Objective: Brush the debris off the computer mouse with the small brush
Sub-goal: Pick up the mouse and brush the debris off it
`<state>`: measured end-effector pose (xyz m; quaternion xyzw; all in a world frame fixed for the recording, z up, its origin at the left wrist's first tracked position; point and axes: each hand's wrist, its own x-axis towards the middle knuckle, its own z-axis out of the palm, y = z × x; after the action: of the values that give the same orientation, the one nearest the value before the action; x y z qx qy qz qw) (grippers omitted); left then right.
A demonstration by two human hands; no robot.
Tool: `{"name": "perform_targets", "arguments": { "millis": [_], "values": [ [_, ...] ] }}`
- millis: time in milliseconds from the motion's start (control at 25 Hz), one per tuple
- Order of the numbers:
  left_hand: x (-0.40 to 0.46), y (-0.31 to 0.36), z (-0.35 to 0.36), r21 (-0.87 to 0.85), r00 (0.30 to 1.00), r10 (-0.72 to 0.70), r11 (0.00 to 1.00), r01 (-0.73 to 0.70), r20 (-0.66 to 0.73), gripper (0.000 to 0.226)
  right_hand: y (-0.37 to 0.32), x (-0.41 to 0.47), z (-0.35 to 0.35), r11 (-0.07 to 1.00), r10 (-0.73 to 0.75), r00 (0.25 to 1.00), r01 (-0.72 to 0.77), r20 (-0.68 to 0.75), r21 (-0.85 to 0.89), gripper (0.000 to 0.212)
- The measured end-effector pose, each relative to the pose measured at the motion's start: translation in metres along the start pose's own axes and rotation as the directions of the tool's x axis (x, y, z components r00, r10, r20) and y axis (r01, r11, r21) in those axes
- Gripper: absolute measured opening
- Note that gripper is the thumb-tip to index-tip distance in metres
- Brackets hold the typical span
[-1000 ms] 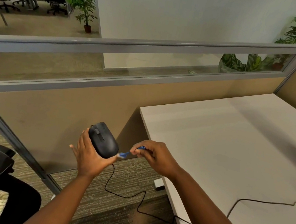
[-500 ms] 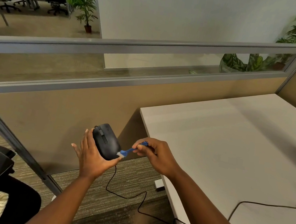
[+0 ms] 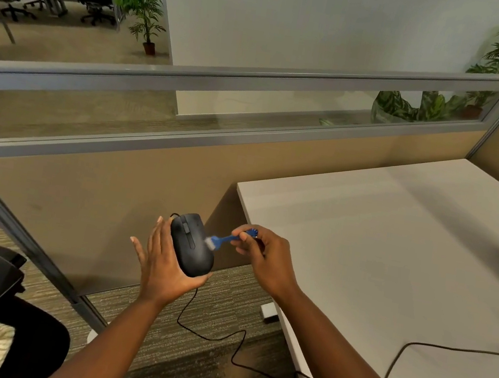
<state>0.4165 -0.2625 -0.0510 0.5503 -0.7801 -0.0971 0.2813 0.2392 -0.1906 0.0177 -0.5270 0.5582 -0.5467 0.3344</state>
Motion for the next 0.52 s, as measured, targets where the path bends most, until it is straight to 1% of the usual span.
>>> {"name": "perform_targets", "arguments": {
  "millis": [40,80,160,200,240,280,400,440,520],
  "values": [
    [-0.0003,-0.0003,0.0,0.007,1.0,0.009,1.0,-0.009,0.004,0.127,-0.0002,0.0005,0.0002,1.0,-0.019,0.999,0.019,-0.043,-0.005,0.017],
    [-0.0009,-0.0004,-0.0001,0.015,1.0,0.023,1.0,-0.023,0.01,0.127,-0.0012,0.0007,0.001,0.999,-0.025,0.999,0.026,-0.043,0.024,0.018],
    [-0.0021,0.0003,-0.0002,0.034,0.998,0.059,0.998,-0.06,0.026,0.128,-0.0032,0.0002,0.0045,0.996,-0.012,0.998,0.007,0.062,0.088,0.018],
    [-0.0025,0.0006,-0.0002,0.042,0.997,0.076,0.996,-0.077,0.032,0.128,-0.0036,-0.0002,0.0063,0.997,-0.003,0.993,-0.006,0.114,0.077,0.017],
    [-0.0027,0.0007,-0.0003,0.049,0.995,0.088,0.995,-0.09,0.035,0.128,-0.0038,-0.0003,0.0075,0.999,0.006,0.991,-0.012,0.133,0.047,0.017],
    [-0.0028,0.0008,-0.0003,0.055,0.995,0.096,0.994,-0.098,0.036,0.128,-0.0037,0.0003,0.0077,1.0,0.011,0.993,-0.014,0.115,0.025,0.017],
    [-0.0022,-0.001,-0.0012,0.072,0.994,0.108,0.991,-0.11,0.03,0.129,-0.0042,0.0026,0.0058,1.0,-0.009,0.998,0.009,-0.058,-0.002,0.017],
    [-0.0019,-0.0018,-0.0014,0.078,0.992,0.119,0.99,-0.121,0.03,0.129,-0.0048,0.003,0.0053,1.0,-0.014,0.997,0.015,-0.076,0.02,0.017],
    [-0.002,-0.0017,-0.0017,0.091,0.988,0.149,0.984,-0.152,0.036,0.126,-0.0059,0.0028,0.007,0.996,-0.01,1.0,0.011,-0.018,0.084,0.017]
  ]
}}
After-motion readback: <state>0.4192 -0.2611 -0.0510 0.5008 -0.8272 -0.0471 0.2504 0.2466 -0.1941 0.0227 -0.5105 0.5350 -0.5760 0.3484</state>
